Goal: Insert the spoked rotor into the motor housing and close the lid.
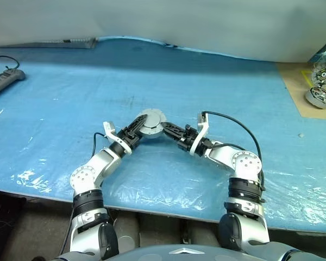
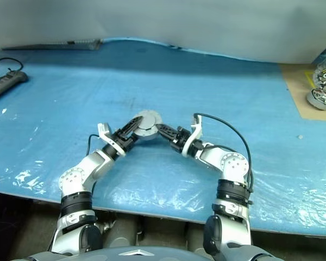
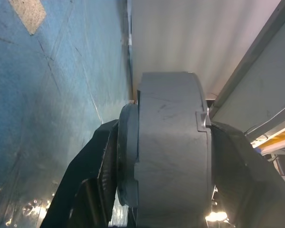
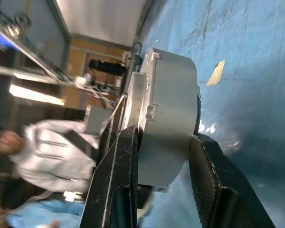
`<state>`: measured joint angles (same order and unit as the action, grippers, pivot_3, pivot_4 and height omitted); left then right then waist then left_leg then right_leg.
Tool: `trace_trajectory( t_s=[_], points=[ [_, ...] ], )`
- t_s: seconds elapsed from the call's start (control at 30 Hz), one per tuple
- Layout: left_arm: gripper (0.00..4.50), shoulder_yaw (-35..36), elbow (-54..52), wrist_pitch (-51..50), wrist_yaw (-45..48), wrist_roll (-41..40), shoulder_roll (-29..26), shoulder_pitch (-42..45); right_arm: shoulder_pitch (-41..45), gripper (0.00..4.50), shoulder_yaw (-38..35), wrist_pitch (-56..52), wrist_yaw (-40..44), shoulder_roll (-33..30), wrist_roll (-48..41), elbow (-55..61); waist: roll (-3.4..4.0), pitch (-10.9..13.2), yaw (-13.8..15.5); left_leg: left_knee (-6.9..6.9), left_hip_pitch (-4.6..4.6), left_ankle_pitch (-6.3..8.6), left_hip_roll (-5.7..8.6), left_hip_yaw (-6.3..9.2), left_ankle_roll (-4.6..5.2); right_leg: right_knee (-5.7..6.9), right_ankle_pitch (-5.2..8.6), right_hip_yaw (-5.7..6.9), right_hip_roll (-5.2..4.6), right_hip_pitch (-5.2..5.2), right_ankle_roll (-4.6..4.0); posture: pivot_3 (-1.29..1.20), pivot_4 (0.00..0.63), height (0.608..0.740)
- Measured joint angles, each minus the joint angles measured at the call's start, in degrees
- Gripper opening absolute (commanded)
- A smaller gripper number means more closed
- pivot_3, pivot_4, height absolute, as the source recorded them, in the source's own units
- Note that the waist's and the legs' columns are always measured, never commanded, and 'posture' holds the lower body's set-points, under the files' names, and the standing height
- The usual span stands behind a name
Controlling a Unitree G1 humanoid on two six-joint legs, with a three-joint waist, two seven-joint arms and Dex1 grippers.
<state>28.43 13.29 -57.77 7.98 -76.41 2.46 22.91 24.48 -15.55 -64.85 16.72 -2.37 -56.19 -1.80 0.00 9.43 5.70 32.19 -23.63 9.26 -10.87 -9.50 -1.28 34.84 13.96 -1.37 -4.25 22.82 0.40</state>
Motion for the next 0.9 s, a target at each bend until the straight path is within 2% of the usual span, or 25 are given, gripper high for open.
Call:
trace_trajectory(
  t_s=[0.07, 0.23, 0.27, 0.4, 0.53, 0.73, 0.9],
  points=[
    [2.37, -0.5, 2.8, 2.5, -0.8, 3.1, -1.6, 2.0, -1.4, 2.62, 5.6, 4.0, 2.5, -4.2, 5.6, 3.9, 0.00, 0.0, 0.0, 0.05, 0.03, 0.00, 0.00, 0.07, 0.00, 0.00, -0.03, 0.01, 0.01, -0.08, 0.06, 0.00, 0.150, 0.740],
    [2.37, -1.5, 13.6, 9.9, 2.8, 11.4, -4.4, 8.9, -5.3, 4.33, 10.8, 16.3, 5.8, -7.8, 15.9, 6.6, -0.02, 0.0, 0.0, 0.12, 0.03, -0.01, 0.06, 0.14, 0.02, -0.01, -0.07, 0.02, -0.02, -0.15, 0.13, 0.00, 0.150, 0.740],
    [2.37, -1.6, 16.2, 11.2, 4.0, 12.8, -5.0, 10.6, -6.3, 4.50, 12.4, 19.4, 6.6, -8.8, 18.5, 7.3, -0.02, 0.0, 0.1, 0.14, 0.01, -0.01, 0.06, 0.15, 0.02, -0.01, -0.07, 0.02, -0.03, -0.14, 0.13, 0.00, 0.150, 0.740],
    [2.37, -1.3, 27.7, 16.2, 8.9, 17.8, -7.7, 18.0, -11.2, 4.50, 18.4, 35.1, 9.0, -13.0, 31.0, 9.4, -0.08, 0.0, 0.2, 0.16, -0.07, -0.01, 0.09, 0.24, 0.03, -0.03, -0.08, 0.06, -0.04, -0.11, 0.14, 0.00, 0.150, 0.740],
    [2.37, -1.1, 38.6, 20.6, 13.4, 22.1, -9.9, 24.8, -15.8, 4.50, 20.2, 47.0, 8.9, -13.4, 38.9, 9.0, -0.15, 0.1, 0.1, 0.17, -0.22, -0.02, 0.10, 0.35, 0.03, -0.04, -0.08, 0.15, -0.03, -0.01, 0.14, 0.00, 0.150, 0.740],
    [2.37, 0.1, 52.5, 28.1, 17.3, 27.8, -11.5, 33.1, -20.5, 4.50, 20.8, 55.3, 8.1, -13.4, 45.2, 7.8, -0.25, 0.1, 0.0, 0.30, -0.37, -0.02, 0.13, 0.86, 0.04, -0.03, -0.08, 0.34, -0.04, -0.05, 0.12, 0.00, 0.150, 0.740],
    [2.37, 1.3, 59.2, 32.9, 17.8, 31.7, -11.3, 37.5, -20.8, 4.50, 20.9, 56.9, 7.6, -12.7, 47.1, 7.0, -0.27, 0.2, 0.0, 0.37, -0.38, -0.02, 0.13, 0.92, 0.06, -0.02, -0.09, 0.42, -0.06, -0.15, 0.11, 0.00, 0.150, 0.740]
  ],
)
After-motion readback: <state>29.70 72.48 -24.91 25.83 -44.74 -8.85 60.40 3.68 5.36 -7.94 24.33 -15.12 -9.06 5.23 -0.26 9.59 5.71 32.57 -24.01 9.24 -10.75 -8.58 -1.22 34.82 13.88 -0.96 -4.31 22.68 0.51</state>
